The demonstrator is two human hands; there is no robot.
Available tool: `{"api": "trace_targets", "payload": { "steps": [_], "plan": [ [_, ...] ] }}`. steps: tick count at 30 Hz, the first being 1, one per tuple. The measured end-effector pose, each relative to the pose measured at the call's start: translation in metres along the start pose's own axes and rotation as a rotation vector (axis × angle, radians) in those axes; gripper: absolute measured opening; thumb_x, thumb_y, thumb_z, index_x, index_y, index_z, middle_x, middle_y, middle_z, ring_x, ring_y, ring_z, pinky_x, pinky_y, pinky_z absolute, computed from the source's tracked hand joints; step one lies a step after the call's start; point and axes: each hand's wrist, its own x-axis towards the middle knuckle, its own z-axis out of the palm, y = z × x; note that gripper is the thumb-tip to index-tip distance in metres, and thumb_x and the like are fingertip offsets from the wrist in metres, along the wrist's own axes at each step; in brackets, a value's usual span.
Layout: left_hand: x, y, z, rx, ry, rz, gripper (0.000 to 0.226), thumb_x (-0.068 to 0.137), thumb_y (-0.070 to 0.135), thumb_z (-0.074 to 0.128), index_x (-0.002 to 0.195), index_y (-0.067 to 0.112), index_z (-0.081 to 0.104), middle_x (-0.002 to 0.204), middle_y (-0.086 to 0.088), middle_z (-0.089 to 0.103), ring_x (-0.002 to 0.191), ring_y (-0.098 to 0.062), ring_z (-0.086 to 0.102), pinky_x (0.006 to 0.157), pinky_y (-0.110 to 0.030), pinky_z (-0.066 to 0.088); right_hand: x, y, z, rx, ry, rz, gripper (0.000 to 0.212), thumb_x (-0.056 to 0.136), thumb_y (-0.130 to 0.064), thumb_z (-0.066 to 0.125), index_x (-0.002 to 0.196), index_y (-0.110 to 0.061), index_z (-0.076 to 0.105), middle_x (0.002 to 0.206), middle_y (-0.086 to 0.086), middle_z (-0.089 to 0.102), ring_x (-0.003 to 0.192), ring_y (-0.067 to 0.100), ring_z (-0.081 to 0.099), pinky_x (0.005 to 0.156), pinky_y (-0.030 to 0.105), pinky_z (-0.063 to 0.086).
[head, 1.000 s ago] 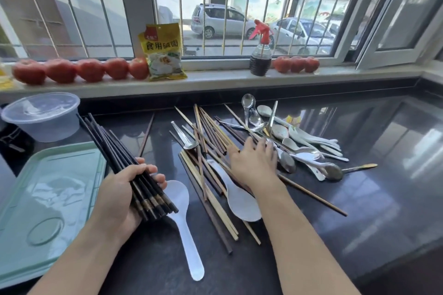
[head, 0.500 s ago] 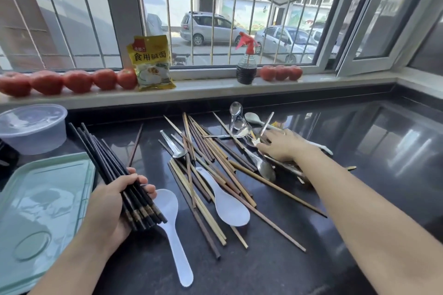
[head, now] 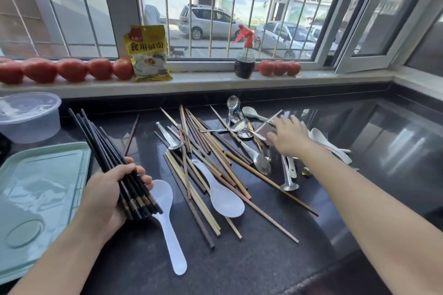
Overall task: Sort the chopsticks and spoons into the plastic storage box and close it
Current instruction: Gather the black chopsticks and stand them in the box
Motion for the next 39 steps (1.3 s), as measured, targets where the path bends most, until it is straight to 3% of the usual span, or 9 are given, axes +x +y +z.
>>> {"api": "trace_targets", "payload": {
  "steps": [4,8,18,20,22,25,30,35,39],
  "plan": [
    [-0.003,0.0,0.002,-0.037,-0.009,0.008,0.014,0.1,-0.001,0.046,0.096,0.011,0.051,0.07,-0.008,0.055,0.058,-0.023,0.058,0.06,-0.034,0.055,-0.05,-0.069,-0.009,0.045,-0.038,-0.244,0.066,0.102,-0.056,0.033,0.157,-0.022,0.025,0.165,0.008,0.021,0.152,0.031,0.01,0.123,0.048,0.012],
    [-0.004,0.0,0.0,-0.047,-0.006,0.009,0.015,0.1,-0.002,0.045,0.095,0.011,0.051,0.068,-0.008,0.055,0.057,-0.023,0.058,0.06,-0.034,0.055,-0.136,-0.126,-0.001,0.112,-0.265,-0.535,0.081,0.096,-0.073,0.027,0.161,-0.031,0.002,0.168,-0.004,-0.01,0.154,0.021,-0.02,0.125,0.044,-0.008],
    [-0.005,-0.002,-0.006,-0.019,-0.027,0.012,0.012,0.1,-0.001,0.046,0.099,0.01,0.05,0.071,-0.01,0.055,0.059,-0.025,0.059,0.062,-0.038,0.054,-0.132,-0.131,0.028,0.071,-0.272,-0.468,0.079,0.096,-0.073,0.024,0.161,-0.036,-0.001,0.168,-0.007,-0.017,0.154,0.025,-0.019,0.124,0.049,-0.007],
    [-0.005,-0.002,-0.005,-0.017,-0.026,0.011,0.012,0.1,-0.001,0.047,0.1,0.01,0.05,0.071,-0.01,0.055,0.059,-0.025,0.059,0.063,-0.038,0.054,-0.128,-0.13,0.027,0.127,-0.286,-0.485,0.077,0.096,-0.073,0.023,0.161,-0.036,0.005,0.169,-0.005,-0.01,0.154,0.023,-0.015,0.125,0.049,-0.004],
    [-0.005,-0.003,-0.005,-0.013,-0.031,0.01,0.011,0.1,-0.001,0.047,0.1,0.01,0.05,0.071,-0.01,0.055,0.06,-0.025,0.059,0.064,-0.039,0.054,-0.117,-0.128,0.019,0.282,-0.204,-0.461,0.064,0.101,-0.063,0.025,0.156,-0.031,0.028,0.166,0.0,0.02,0.153,0.022,0.013,0.123,0.045,0.014],
    [-0.004,-0.003,-0.005,-0.014,-0.028,0.013,0.011,0.1,-0.001,0.047,0.101,0.01,0.05,0.07,-0.01,0.055,0.059,-0.025,0.059,0.063,-0.038,0.054,-0.076,-0.11,0.003,0.331,-0.051,-0.233,0.037,0.107,-0.037,0.034,0.118,-0.012,0.059,0.119,0.012,0.061,0.104,0.027,0.053,0.092,0.042,0.043],
    [-0.002,-0.003,-0.006,-0.012,-0.025,0.007,0.012,0.099,-0.001,0.048,0.103,0.01,0.05,0.07,-0.01,0.056,0.059,-0.026,0.059,0.063,-0.039,0.054,-0.03,-0.072,0.006,0.189,-0.177,0.064,0.061,0.102,-0.05,0.037,0.14,-0.004,0.048,0.142,0.023,0.047,0.131,0.04,0.044,0.108,0.046,0.036],
    [0.0,-0.003,-0.005,-0.009,-0.012,-0.004,0.011,0.099,-0.001,0.048,0.1,0.01,0.052,0.068,-0.009,0.057,0.057,-0.025,0.06,0.061,-0.038,0.054,-0.048,-0.078,-0.006,0.126,-0.27,-0.062,0.059,0.106,-0.05,0.027,0.122,-0.004,0.06,0.119,0.014,0.066,0.113,0.032,0.058,0.109,0.045,0.039],
    [0.0,-0.002,-0.005,-0.014,-0.008,-0.011,0.012,0.099,-0.001,0.048,0.099,0.01,0.052,0.069,-0.01,0.057,0.058,-0.025,0.06,0.061,-0.037,0.054,-0.072,-0.088,-0.008,0.233,-0.314,-0.105,0.052,0.103,-0.052,0.037,0.115,-0.007,0.06,0.109,0.01,0.065,0.1,0.027,0.061,0.092,0.042,0.05]
  ]
}}
